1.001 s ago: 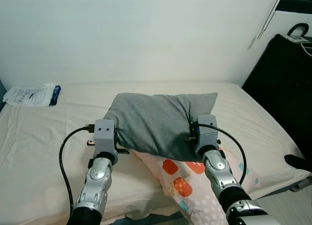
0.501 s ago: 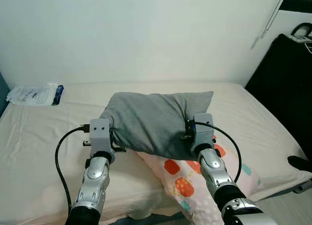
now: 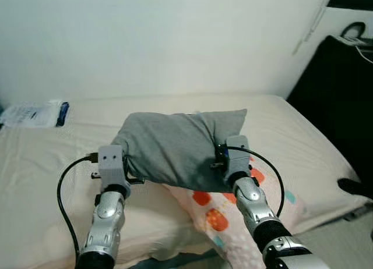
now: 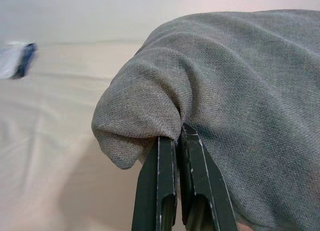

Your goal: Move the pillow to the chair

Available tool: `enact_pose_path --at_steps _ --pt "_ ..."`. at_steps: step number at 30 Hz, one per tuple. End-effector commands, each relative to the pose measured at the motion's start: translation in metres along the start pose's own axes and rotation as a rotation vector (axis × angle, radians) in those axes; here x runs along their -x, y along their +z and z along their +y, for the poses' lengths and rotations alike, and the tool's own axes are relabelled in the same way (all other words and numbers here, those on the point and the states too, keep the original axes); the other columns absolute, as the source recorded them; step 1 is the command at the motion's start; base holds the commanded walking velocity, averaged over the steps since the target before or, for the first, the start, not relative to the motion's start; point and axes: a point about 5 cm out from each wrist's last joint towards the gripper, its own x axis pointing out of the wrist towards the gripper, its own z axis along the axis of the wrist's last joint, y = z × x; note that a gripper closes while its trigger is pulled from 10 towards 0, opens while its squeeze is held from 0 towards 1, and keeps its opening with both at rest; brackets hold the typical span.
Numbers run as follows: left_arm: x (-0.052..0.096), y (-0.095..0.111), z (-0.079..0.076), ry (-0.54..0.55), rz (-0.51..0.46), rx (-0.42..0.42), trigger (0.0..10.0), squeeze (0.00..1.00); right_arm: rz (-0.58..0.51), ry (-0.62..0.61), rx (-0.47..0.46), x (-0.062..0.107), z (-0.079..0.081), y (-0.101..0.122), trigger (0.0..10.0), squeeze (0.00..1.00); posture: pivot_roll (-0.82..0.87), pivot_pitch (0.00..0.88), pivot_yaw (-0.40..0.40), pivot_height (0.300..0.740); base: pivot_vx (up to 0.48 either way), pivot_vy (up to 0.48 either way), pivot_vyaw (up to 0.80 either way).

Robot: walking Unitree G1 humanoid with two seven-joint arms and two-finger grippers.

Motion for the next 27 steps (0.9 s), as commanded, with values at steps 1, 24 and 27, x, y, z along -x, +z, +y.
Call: enact_pose_path --at_steps 1,24,27 --pt "-0.0006 0.0109 -0.0117 -0.047 -0.063 -0.008 10.0 0.0 0.0 0.014 0.022 -0.0022 0.0003 0.0025 10.0 0.0 0.0 0.0 -0.114 0.74 0.0 0.0 -0.8" --pt "-0.0038 0.016 -0.0162 -0.056 -0.076 -0.043 10.0 0.0 0.008 0.019 0.007 -0.0024 0.0023 0.0015 10.0 0.0 0.0 0.0 -0.112 0.74 0.0 0.0 -0.8" --pt "-0.0041 0.0166 -0.0167 -0.055 -0.079 -0.043 10.0 0.0 0.009 0.02 0.007 -0.003 0.002 0.0021 10.0 0.0 0.0 0.0 -0.112 0.74 0.0 0.0 -0.8"
